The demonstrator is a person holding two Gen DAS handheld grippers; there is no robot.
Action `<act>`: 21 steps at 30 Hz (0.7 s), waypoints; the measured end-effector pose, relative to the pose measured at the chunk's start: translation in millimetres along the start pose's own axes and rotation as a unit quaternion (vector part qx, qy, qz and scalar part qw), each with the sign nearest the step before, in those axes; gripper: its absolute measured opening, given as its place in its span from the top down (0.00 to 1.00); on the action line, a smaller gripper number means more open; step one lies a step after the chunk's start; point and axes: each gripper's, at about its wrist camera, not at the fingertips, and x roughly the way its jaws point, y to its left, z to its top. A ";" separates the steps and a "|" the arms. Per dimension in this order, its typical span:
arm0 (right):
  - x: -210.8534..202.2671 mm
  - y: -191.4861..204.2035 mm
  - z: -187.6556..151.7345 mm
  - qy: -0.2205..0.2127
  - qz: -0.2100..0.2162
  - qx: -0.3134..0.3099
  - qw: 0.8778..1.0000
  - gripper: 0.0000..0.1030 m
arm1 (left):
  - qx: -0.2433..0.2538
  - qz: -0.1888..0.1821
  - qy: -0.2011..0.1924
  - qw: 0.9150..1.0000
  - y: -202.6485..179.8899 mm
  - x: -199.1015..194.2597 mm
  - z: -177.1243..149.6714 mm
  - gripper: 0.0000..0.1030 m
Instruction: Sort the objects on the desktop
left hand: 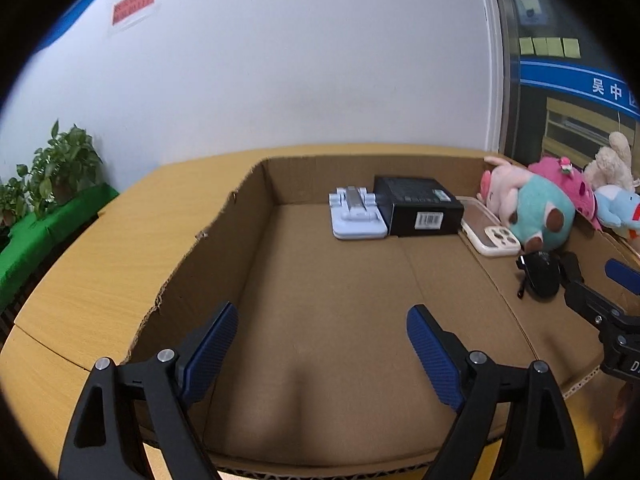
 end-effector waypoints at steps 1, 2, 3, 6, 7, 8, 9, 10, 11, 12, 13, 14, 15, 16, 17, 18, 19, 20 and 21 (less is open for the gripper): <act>-1.1 -0.1 0.4 0.000 0.001 -0.001 1.000 0.00 | 0.000 0.003 -0.008 1.000 -0.9 -0.1 -1.0 0.13; -2.1 -0.8 -0.5 0.002 0.004 -0.003 1.000 0.00 | 0.000 0.006 -0.017 1.000 -1.7 -1.0 -2.7 0.13; -2.5 -0.9 -1.0 0.002 0.006 -0.005 1.000 0.00 | 0.001 0.007 -0.018 1.000 -2.2 -1.0 -2.7 0.12; -4.8 -1.8 -2.2 0.005 0.009 -0.006 1.000 0.00 | 0.001 0.015 -0.011 1.000 -4.0 3.2 -0.9 0.10; -4.3 -1.7 -2.0 0.006 0.009 -0.006 1.000 0.00 | 0.001 0.018 -0.010 1.000 -4.5 4.0 -0.3 0.09; -3.8 -1.5 -1.7 0.006 0.009 -0.006 1.000 0.00 | 0.000 0.019 -0.008 1.000 -5.1 5.2 -0.1 0.08; -3.5 -1.5 -1.7 0.006 0.009 -0.006 1.000 0.00 | 0.001 0.020 -0.007 1.000 -5.7 5.7 0.0 0.07; -3.5 -1.5 -1.7 0.006 0.009 -0.006 1.000 0.00 | 0.001 0.020 -0.006 1.000 -5.8 6.6 0.1 0.06; -3.5 -1.4 -1.8 0.006 0.009 -0.006 1.000 0.00 | 0.001 0.020 -0.006 1.000 -5.9 6.6 0.1 0.06; -3.8 -1.3 -1.8 0.006 0.009 -0.006 1.000 0.00 | 0.001 0.020 -0.005 1.000 -5.8 6.9 0.2 0.06; -4.1 -1.2 -1.9 0.006 0.009 -0.006 1.000 0.00 | 0.001 0.020 -0.005 1.000 -5.8 6.9 0.3 0.06; -4.1 -1.2 -2.0 0.006 0.008 -0.006 1.000 0.00 | 0.001 0.020 -0.006 1.000 -5.7 7.0 0.4 0.06; -4.2 -1.1 -2.0 0.006 0.009 -0.006 1.000 0.00 | 0.002 0.019 -0.006 1.000 -5.7 7.2 0.3 0.06; -4.4 -1.1 -2.1 0.006 0.009 -0.006 1.000 0.00 | 0.002 0.019 -0.007 1.000 -5.7 7.0 0.0 0.06; -4.2 -1.1 -2.2 0.006 0.009 -0.006 1.000 0.00 | 0.002 0.018 -0.008 1.000 -6.0 6.1 -0.5 0.06; -4.1 -1.1 -2.2 0.005 0.009 -0.006 1.000 0.00 | 0.002 0.016 -0.011 1.000 -6.5 3.5 -1.2 0.06; -4.4 -1.4 -2.3 0.005 0.009 -0.005 1.000 0.00 | 0.003 0.011 -0.016 1.000 -7.6 -1.4 -2.0 0.06; -4.4 -1.4 -2.3 0.005 0.007 -0.003 1.000 0.00 | 0.000 0.007 -0.024 1.000 -8.9 -8.0 -3.4 0.06; -4.3 -1.5 -2.2 0.005 0.006 -0.002 1.000 0.00 | -0.002 0.004 -0.030 1.000 -10.2 -12.6 -4.6 0.05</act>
